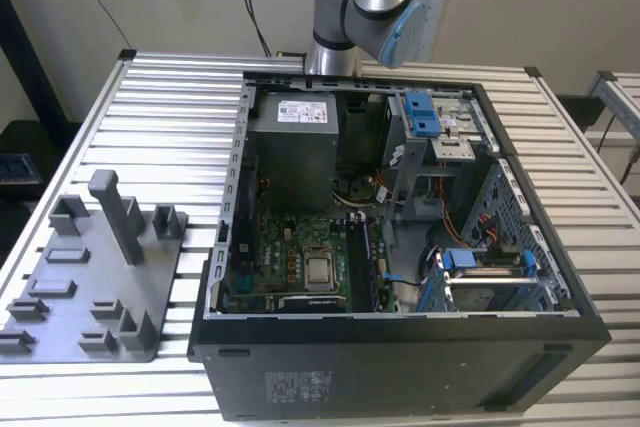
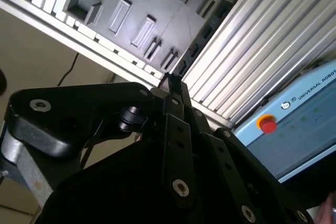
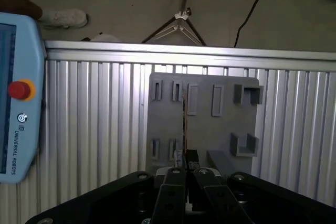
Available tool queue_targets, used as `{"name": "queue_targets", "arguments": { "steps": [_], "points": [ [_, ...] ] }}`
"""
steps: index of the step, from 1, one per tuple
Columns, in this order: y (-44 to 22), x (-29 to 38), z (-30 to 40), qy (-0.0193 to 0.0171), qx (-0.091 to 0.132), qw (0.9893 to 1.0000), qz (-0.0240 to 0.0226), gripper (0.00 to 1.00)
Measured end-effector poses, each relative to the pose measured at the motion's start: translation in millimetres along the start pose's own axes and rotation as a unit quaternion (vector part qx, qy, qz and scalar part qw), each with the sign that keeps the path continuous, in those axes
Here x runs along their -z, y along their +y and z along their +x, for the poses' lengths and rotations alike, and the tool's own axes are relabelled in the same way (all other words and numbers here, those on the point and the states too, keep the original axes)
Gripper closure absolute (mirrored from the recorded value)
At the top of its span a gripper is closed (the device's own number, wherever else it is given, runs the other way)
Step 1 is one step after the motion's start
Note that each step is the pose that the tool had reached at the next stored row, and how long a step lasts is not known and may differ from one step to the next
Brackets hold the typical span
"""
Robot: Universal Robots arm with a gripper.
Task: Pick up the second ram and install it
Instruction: 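Pick up the second ram and move it above second insertion slot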
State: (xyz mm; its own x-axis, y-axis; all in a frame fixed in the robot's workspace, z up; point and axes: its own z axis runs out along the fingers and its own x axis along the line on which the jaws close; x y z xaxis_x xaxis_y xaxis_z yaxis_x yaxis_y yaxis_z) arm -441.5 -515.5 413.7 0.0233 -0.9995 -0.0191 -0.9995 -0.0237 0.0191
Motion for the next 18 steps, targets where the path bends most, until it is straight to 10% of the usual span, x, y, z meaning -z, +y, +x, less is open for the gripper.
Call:
{"name": "queue_targets", "arguments": {
  "steps": [18],
  "points": [
    [-8.7, 5.2, 0.1, 0.0000, -0.007, 1.0000, 0.0005, 0.88]
  ]
}}
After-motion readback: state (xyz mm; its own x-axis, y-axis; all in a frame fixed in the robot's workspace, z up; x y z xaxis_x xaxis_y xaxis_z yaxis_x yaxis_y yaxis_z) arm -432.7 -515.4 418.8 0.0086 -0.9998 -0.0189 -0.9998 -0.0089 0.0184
